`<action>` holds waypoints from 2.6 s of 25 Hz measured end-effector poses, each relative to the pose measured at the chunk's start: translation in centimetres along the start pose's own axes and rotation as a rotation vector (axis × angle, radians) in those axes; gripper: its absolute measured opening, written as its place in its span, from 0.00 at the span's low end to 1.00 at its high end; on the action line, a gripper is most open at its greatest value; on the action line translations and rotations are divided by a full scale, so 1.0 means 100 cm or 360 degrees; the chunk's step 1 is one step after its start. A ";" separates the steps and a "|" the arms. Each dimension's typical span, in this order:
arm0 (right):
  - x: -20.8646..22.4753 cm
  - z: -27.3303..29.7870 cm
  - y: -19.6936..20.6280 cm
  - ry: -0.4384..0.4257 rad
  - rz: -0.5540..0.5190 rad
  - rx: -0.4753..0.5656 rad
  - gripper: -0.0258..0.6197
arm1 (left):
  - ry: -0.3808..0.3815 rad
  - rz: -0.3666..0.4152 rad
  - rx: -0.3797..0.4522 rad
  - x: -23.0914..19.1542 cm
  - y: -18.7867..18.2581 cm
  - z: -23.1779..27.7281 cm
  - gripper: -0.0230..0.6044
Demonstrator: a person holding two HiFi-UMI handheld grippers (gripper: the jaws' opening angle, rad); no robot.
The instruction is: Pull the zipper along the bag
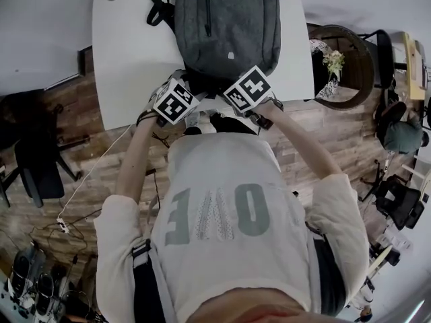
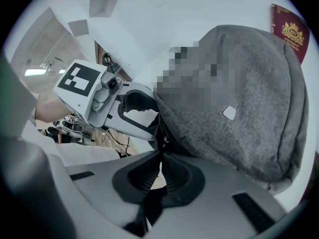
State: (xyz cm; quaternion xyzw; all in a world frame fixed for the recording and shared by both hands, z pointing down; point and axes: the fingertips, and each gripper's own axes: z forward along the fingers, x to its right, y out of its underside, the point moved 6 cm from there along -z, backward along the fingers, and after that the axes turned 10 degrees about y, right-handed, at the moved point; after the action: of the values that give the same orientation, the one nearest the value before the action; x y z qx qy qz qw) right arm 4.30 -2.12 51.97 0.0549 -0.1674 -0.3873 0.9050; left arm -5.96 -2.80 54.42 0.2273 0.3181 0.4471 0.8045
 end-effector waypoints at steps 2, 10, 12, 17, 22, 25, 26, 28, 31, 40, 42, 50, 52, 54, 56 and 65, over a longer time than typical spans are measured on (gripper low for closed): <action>-0.001 -0.001 -0.002 0.0003 0.0002 0.0018 0.09 | 0.0025 -0.0003 0.0006 0.002 -0.002 0.001 0.44; 0.015 -0.015 0.015 0.0094 0.0050 0.0031 0.09 | 0.0194 0.0032 0.0006 0.029 -0.018 0.027 0.48; 0.023 -0.018 0.023 0.0110 0.0046 0.0028 0.09 | 0.0251 0.0093 -0.0012 0.032 -0.022 0.032 0.48; 0.034 -0.020 0.038 0.0104 0.0072 0.0091 0.09 | 0.0390 0.0280 -0.0031 0.029 -0.022 0.021 0.48; 0.034 -0.016 0.042 0.0129 0.0019 0.0123 0.09 | 0.0131 0.0485 -0.0033 -0.013 -0.039 -0.044 0.48; 0.034 -0.016 0.044 0.0133 0.0012 0.0149 0.09 | -0.0122 0.0599 -0.0066 -0.068 -0.067 -0.067 0.48; 0.033 -0.016 0.044 0.0146 0.0003 0.0157 0.09 | -0.0188 0.0655 -0.0082 -0.084 -0.079 -0.069 0.48; 0.030 -0.014 0.043 0.0170 -0.0008 0.0174 0.09 | -0.0270 0.0802 -0.0141 -0.108 -0.106 -0.066 0.48; 0.029 -0.012 0.045 0.0209 0.0003 0.0189 0.09 | -0.0299 0.1063 -0.0341 -0.135 -0.141 -0.044 0.48; 0.030 -0.015 0.052 0.0219 0.0048 0.0245 0.09 | -0.0421 0.1039 -0.0763 -0.197 -0.162 0.002 0.38; 0.033 -0.016 0.054 0.0203 0.0056 0.0255 0.09 | -0.0423 0.1011 -0.0794 -0.194 -0.160 0.006 0.36; 0.034 -0.021 0.058 0.0305 -0.0023 0.0282 0.09 | -0.0551 0.0811 -0.0671 -0.186 -0.141 0.005 0.15; 0.039 -0.025 0.060 0.0338 -0.0041 0.0274 0.09 | -0.0575 0.0843 -0.0669 -0.184 -0.133 0.004 0.12; 0.042 -0.026 0.062 0.0347 -0.0030 0.0263 0.09 | -0.0584 0.0841 -0.0669 -0.181 -0.125 -0.001 0.11; 0.042 -0.031 0.065 0.0386 -0.0054 0.0259 0.09 | -0.0590 0.0810 -0.0667 -0.176 -0.114 -0.012 0.11; 0.085 -0.044 0.069 0.0661 -0.0303 0.0183 0.09 | -0.0545 0.0765 -0.0867 -0.114 -0.035 -0.061 0.08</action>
State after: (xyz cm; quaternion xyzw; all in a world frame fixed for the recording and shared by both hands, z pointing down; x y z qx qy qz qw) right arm 16.03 -3.53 51.61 0.2004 0.0066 -0.4410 0.8748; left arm -12.84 -13.88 51.35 0.1448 -0.0129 0.6462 0.7492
